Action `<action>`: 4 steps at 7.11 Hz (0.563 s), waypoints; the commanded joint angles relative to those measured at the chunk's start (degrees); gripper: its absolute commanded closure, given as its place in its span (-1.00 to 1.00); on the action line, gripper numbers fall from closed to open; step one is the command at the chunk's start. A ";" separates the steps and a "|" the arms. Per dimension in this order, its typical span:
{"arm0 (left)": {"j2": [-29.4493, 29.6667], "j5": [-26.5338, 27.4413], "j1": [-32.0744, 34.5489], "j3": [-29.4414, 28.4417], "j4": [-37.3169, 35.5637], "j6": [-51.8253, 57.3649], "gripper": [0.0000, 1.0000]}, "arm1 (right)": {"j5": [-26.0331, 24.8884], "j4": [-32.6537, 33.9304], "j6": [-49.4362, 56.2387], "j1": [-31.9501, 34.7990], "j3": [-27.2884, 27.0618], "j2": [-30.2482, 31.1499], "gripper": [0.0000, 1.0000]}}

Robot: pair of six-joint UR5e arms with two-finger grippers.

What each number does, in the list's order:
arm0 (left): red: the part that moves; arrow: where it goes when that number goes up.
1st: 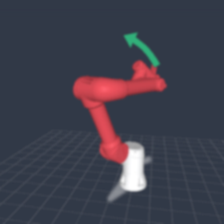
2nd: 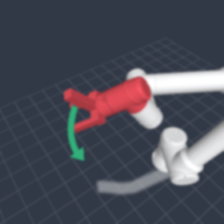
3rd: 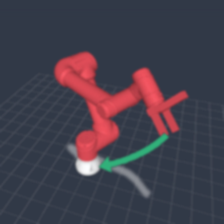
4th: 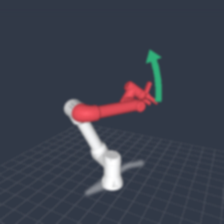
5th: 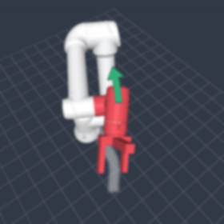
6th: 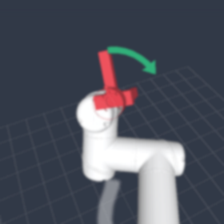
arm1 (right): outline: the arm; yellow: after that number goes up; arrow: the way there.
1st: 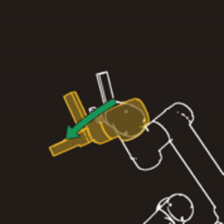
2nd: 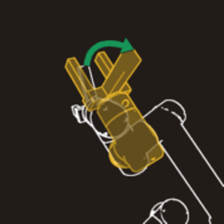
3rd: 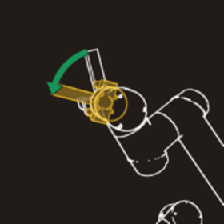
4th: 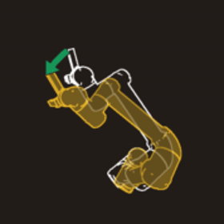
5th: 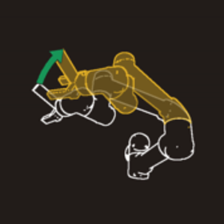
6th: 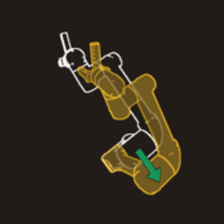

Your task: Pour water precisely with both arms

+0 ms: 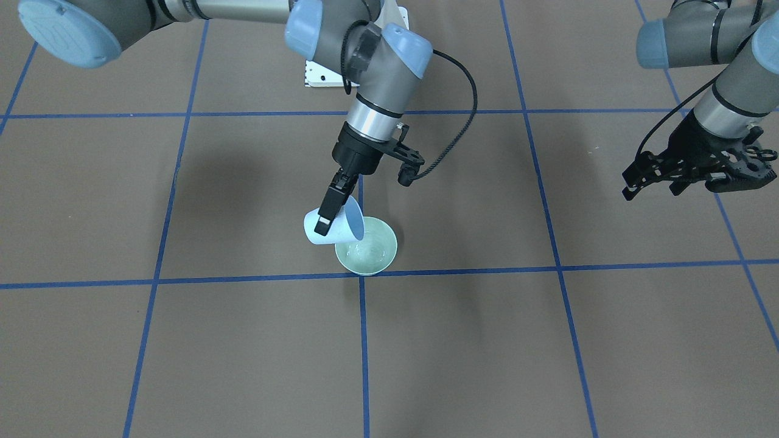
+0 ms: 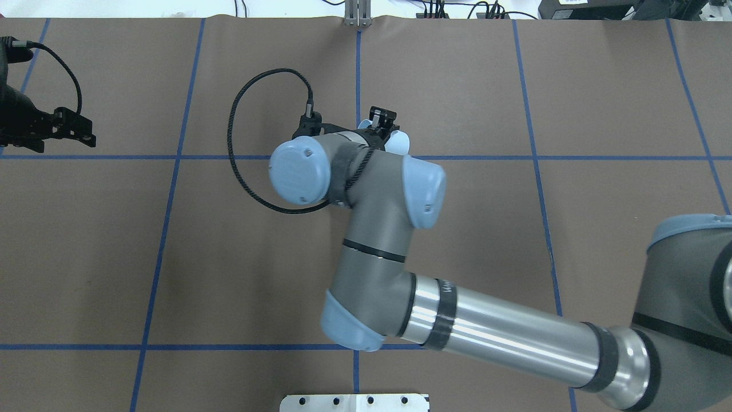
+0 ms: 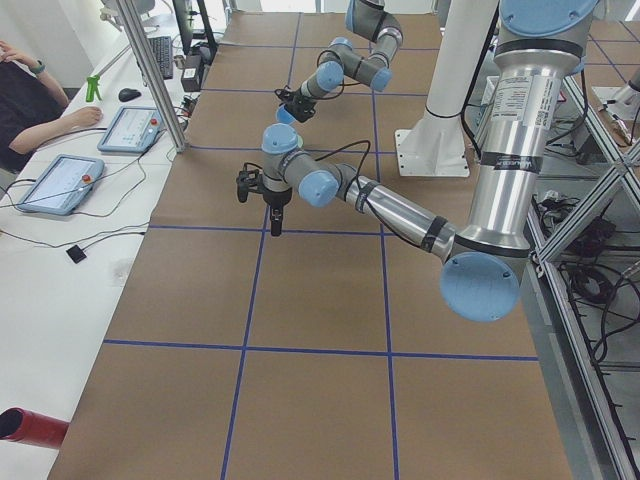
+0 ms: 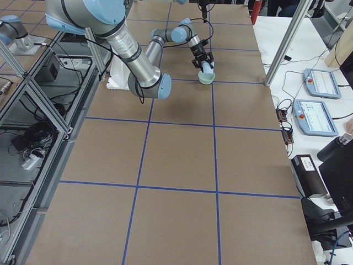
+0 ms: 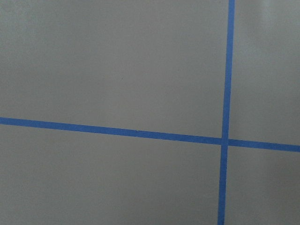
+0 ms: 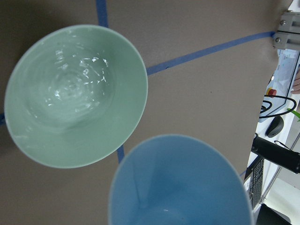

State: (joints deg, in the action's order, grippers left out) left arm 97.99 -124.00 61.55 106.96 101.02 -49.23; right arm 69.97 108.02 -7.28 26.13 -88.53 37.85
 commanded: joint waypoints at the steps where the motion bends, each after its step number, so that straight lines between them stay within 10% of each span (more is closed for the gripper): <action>1: 0.27 -0.01 0.06 -0.08 -0.03 -0.07 -1.00 | 6.30 -8.86 -11.99 3.57 -12.59 8.89 1.00; 4: 0.27 -0.01 0.06 0.18 -0.03 -0.25 -1.00 | 7.98 -21.74 -29.96 7.17 -21.63 20.25 1.00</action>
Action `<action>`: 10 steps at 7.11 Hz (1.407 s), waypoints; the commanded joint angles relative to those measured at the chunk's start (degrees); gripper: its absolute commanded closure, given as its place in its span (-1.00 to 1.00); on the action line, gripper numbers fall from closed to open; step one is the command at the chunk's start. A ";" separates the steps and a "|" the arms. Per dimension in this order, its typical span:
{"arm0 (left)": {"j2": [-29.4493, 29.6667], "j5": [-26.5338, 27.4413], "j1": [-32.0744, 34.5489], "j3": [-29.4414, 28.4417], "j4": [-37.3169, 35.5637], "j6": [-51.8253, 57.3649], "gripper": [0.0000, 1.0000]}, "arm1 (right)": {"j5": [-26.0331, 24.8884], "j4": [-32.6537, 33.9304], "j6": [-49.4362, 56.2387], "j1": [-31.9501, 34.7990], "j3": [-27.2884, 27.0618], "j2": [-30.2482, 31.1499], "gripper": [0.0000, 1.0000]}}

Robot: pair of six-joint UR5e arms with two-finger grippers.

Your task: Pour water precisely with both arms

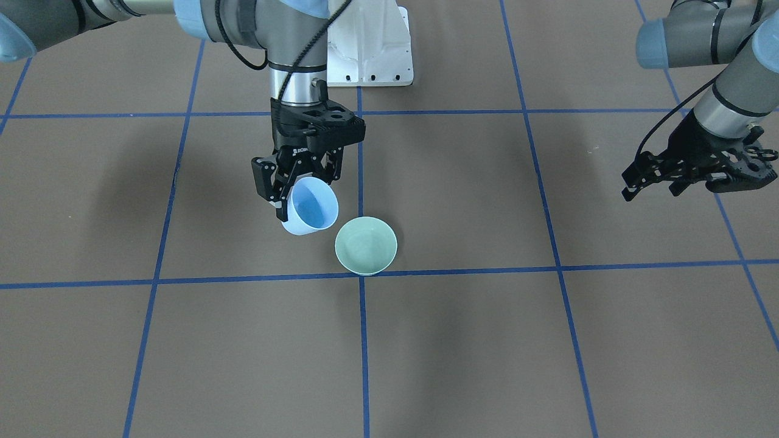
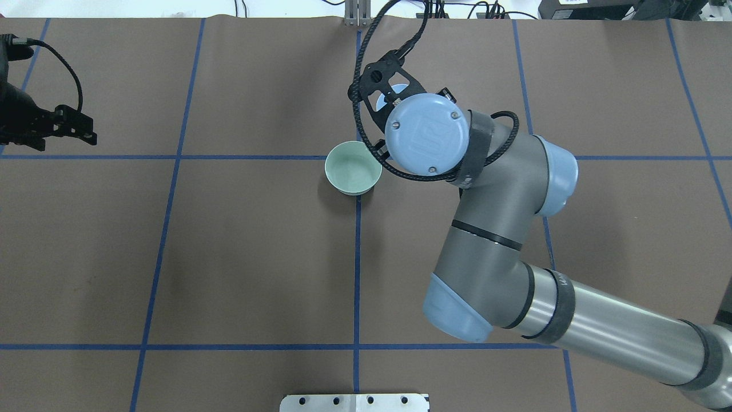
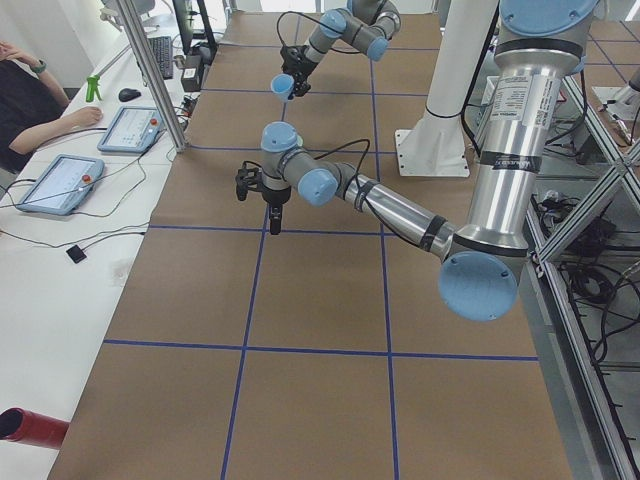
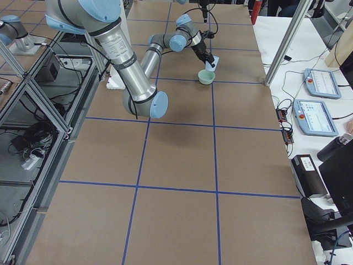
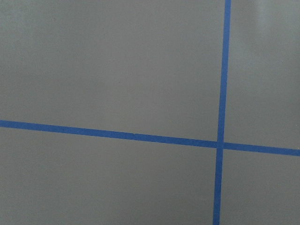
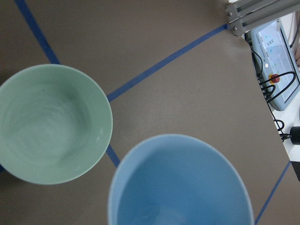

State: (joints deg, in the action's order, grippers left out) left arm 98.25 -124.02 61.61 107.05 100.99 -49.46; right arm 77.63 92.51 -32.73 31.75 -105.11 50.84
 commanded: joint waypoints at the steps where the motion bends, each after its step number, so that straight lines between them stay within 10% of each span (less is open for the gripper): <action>1: 0.01 0.00 0.00 0.09 0.00 -0.02 -1.00 | 0.68 -14.55 -8.11 4.00 -6.32 14.57 1.00; 5: -0.43 0.00 0.09 0.35 0.00 -0.11 -1.00 | 0.42 -48.70 -12.35 9.29 -3.81 41.63 1.00; 7: -0.69 0.00 0.09 1.05 -0.09 -0.63 -1.00 | -3.34 -74.27 -20.50 9.21 11.42 47.50 1.00; 10: -0.78 -0.09 0.09 2.37 -0.35 -2.39 -1.00 | -4.94 -80.47 -20.36 9.12 17.31 48.64 1.00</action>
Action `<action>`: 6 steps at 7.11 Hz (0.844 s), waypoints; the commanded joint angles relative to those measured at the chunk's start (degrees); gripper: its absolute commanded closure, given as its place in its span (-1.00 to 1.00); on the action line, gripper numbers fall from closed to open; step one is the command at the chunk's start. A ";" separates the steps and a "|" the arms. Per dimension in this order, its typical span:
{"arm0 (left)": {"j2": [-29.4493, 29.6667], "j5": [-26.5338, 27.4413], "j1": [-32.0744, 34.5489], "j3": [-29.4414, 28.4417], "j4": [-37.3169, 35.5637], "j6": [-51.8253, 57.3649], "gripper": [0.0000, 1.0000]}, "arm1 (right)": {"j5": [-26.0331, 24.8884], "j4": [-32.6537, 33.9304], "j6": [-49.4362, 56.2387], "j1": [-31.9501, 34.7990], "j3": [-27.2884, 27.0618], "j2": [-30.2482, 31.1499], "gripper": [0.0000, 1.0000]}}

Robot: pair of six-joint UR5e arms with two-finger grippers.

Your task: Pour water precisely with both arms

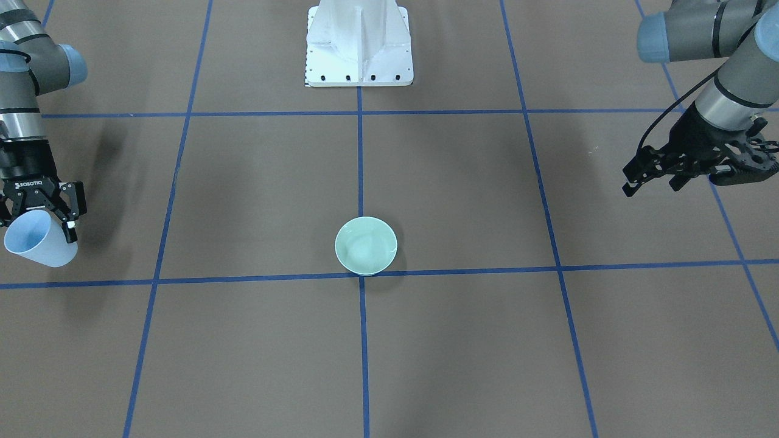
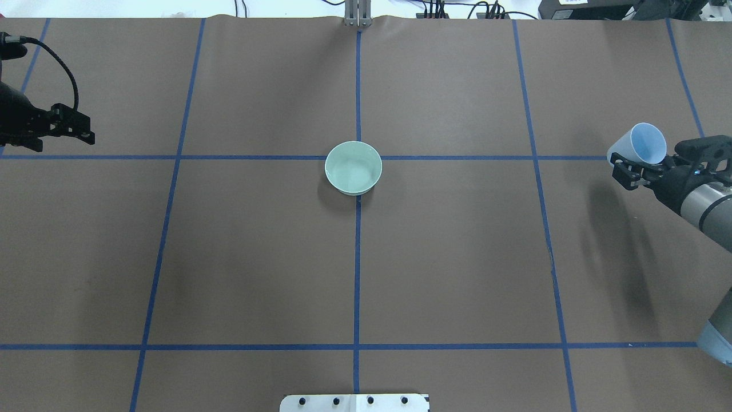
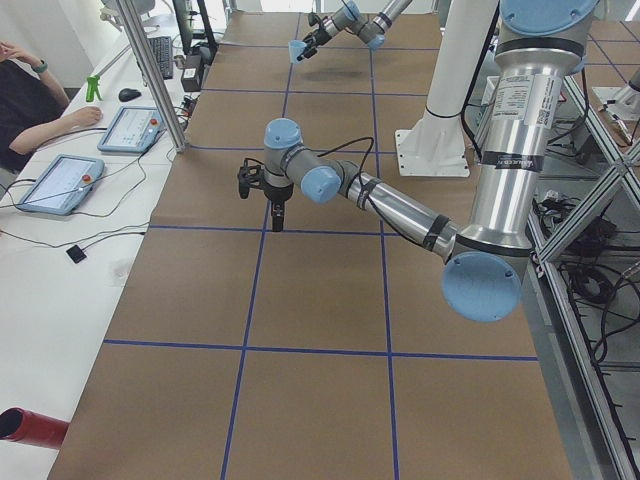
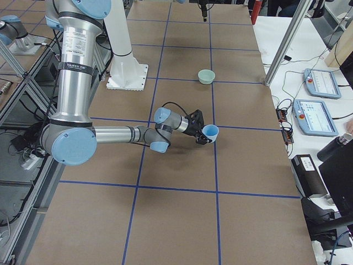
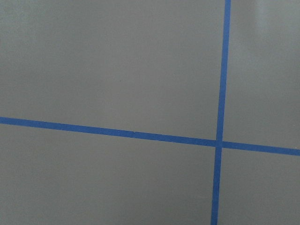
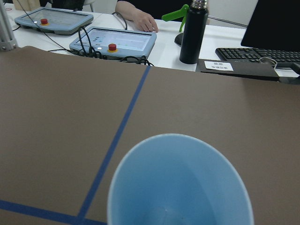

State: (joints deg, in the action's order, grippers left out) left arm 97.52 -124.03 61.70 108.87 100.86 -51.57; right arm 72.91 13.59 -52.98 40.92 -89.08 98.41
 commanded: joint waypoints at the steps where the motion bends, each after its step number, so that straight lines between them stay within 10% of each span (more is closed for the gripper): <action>1: -0.05 -0.07 0.00 0.46 -0.23 -0.29 -1.00 | 0.39 -1.38 0.16 -0.05 1.36 1.43 1.00; 6: 0.04 -0.07 -0.09 0.11 -0.23 -0.29 -1.00 | 2.50 -1.20 3.94 -0.49 2.86 1.43 1.00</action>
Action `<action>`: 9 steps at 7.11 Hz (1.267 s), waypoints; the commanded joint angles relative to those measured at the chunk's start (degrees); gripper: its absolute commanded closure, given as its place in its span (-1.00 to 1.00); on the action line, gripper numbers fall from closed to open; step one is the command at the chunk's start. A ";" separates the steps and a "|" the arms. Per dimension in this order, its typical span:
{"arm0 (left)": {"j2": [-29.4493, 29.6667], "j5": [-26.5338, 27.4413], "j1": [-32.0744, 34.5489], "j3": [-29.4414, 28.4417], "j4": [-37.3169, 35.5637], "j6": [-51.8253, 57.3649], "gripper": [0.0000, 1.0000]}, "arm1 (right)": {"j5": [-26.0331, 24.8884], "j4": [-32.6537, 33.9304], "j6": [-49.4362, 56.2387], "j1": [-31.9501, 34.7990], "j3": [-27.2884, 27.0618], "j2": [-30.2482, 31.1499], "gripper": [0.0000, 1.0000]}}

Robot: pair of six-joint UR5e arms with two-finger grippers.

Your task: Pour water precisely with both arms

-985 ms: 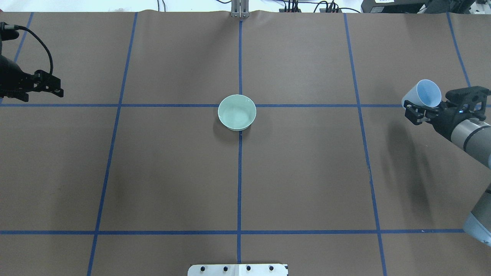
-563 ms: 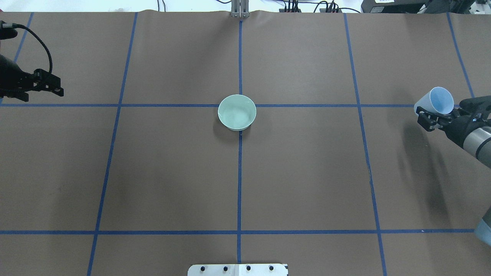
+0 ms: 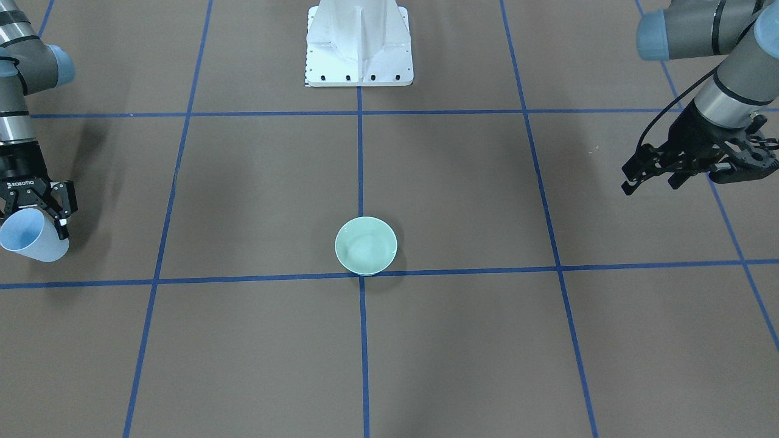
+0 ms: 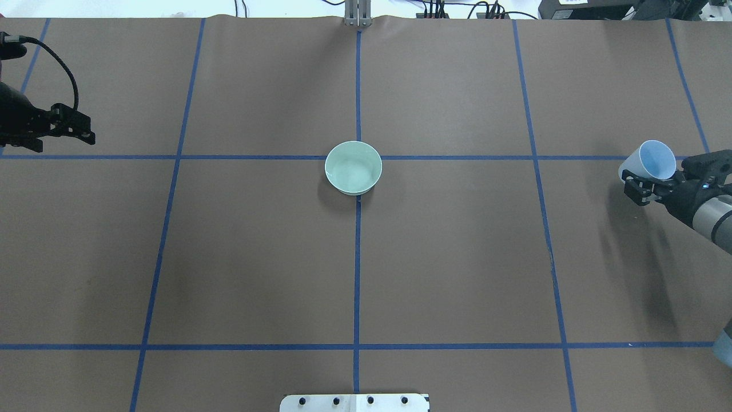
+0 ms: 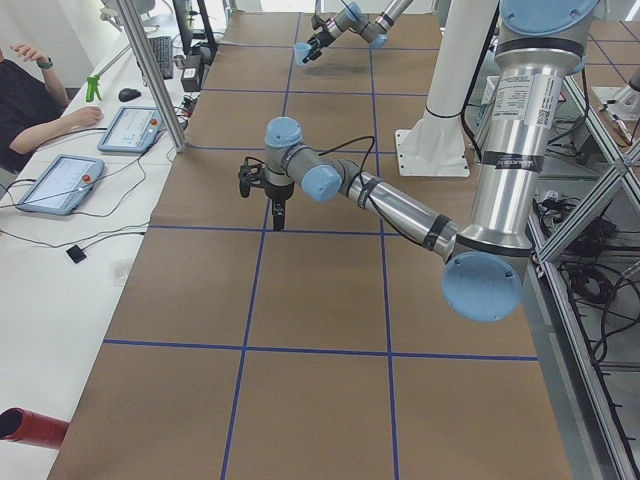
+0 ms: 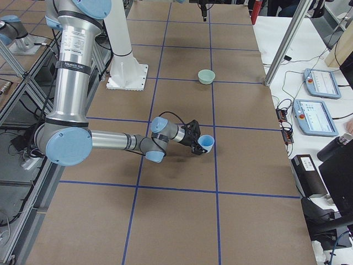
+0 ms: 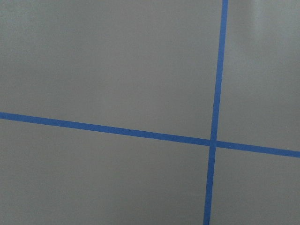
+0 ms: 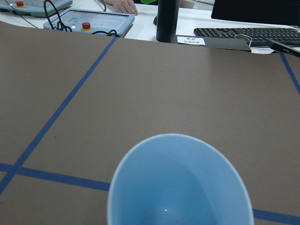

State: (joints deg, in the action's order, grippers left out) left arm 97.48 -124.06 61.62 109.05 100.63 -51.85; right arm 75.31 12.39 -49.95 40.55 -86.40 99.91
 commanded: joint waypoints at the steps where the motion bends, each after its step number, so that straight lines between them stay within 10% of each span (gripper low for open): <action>1: 0.08 -0.04 -0.01 -0.07 0.00 0.00 -1.00 | 0.18 -0.08 0.91 -0.46 0.09 -0.50 1.00; 9: -0.01 0.05 -0.01 -0.33 0.00 0.17 -1.00 | -0.25 -0.17 1.09 -2.58 0.18 -2.61 1.00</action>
State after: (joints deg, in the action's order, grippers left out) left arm 97.47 -124.05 61.61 108.72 100.63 -51.75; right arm 75.25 12.23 -48.93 38.10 -86.22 97.33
